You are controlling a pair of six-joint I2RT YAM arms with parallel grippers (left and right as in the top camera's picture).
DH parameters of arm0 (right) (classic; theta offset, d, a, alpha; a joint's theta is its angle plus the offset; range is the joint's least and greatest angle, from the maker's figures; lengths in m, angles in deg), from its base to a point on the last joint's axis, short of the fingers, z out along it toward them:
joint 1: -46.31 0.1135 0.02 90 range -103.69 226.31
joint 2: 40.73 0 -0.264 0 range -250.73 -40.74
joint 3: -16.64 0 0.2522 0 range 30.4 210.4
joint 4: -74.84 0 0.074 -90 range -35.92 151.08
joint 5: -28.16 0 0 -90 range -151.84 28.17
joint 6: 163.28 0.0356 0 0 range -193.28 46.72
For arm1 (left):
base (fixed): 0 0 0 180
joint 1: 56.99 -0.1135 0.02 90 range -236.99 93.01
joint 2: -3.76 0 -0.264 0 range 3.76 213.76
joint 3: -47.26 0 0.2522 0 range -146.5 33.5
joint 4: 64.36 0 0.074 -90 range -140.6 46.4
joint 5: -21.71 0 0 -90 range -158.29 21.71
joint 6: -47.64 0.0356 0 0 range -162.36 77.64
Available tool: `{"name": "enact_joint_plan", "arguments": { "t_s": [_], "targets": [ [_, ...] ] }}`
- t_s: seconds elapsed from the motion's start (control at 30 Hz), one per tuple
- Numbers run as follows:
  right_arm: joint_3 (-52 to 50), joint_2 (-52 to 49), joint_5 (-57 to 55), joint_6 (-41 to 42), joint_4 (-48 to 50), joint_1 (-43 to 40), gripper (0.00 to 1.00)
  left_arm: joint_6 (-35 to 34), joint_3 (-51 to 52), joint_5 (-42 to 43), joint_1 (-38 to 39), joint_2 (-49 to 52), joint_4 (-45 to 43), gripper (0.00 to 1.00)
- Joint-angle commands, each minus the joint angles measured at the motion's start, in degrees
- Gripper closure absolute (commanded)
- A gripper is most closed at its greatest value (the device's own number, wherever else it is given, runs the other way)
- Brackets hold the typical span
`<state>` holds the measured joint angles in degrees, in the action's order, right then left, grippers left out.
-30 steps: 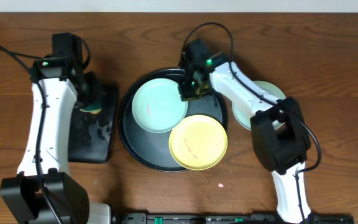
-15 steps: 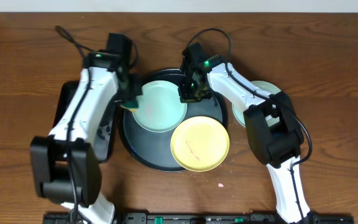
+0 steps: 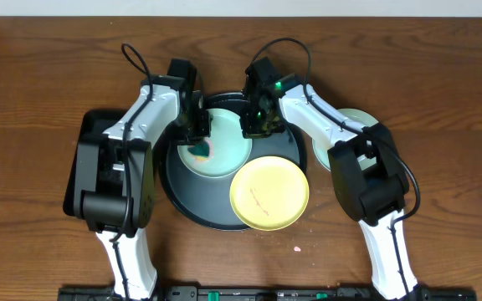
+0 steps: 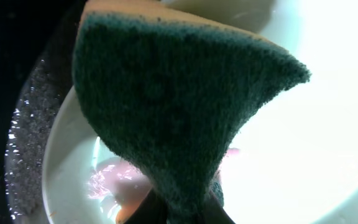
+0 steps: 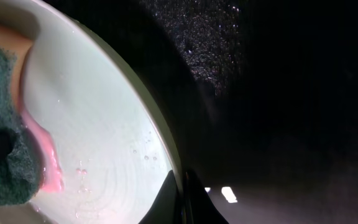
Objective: Clean dirty plates on tray and stack at the side
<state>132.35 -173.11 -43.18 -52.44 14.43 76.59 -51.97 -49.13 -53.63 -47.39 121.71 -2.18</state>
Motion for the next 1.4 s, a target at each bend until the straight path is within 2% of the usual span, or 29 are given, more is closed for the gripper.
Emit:
{"name": "enact_joint_plan", "arguments": {
  "t_s": [0.0, 0.17, 0.3, 0.4, 0.43, 0.47, 0.63, 0.7, 0.83, 0.97, 1.03, 1.2, 1.37],
  "targets": [
    [0.26, -1.81, -2.12, 0.76, -0.28, -0.87, 0.99, 2.99, 0.94, 7.85, 0.5, 4.11, 2.54, 0.92],
    [0.26, -1.81, -2.12, 0.76, -0.28, -0.9, 0.99, 15.32, 0.9, 23.45, 0.85, 4.09, 3.02, 0.93],
    [0.26, -1.81, -2.12, 0.74, -0.28, -0.87, 0.99, 15.3, -0.39, 23.82, 0.0, 3.96, 1.51, 0.92],
    [0.26, -1.81, -2.12, 0.74, -0.28, -0.87, 0.99, 7.15, -2.23, 14.29, -1.55, 3.98, 0.48, 0.93],
    [0.26, -1.81, -2.12, 0.74, -0.28, -0.9, 0.99, 3.61, -2.97, 9.53, -2.12, 3.98, 0.48, 0.92],
    [0.26, -1.81, -2.12, 0.74, -0.28, -0.87, 0.99, -1.38, -4.44, 0.87, -3.06, 3.96, 0.94, 0.93],
    [0.26, -1.81, -2.12, 0.74, -0.24, -0.87, 0.99, -10.47, -7.93, -20.2, -4.13, 3.32, 4.33, 0.93],
    [0.26, -1.81, -2.14, 0.74, -0.24, -0.87, 0.99, -10.84, -8.33, -22.08, -4.02, 2.97, 5.35, 0.93],
    [0.26, -1.81, -2.12, 0.76, -0.26, -0.87, 0.99, -10.14, -8.22, -15.41, -2.99, 2.84, 9.44, 0.92],
    [0.26, -1.81, -2.14, 0.76, -0.28, -0.87, 0.99, -2.29, -7.76, -2.8, -0.57, 2.84, 14.36, 0.92],
    [0.26, -1.81, -2.12, 0.76, -0.28, -0.87, 0.99, 1.46, -7.72, 0.85, 0.81, 2.84, 16.33, 0.93],
    [0.26, -1.81, -2.12, 0.76, -0.26, -0.87, 0.99, 4.96, -7.72, 2.45, 3.89, 2.84, 15.52, 0.93],
    [0.26, -1.81, -2.12, 0.74, -0.28, -0.87, 0.99, 4.55, -7.72, 1.01, 3.91, 2.84, 6.08, 0.92]
  ]
}}
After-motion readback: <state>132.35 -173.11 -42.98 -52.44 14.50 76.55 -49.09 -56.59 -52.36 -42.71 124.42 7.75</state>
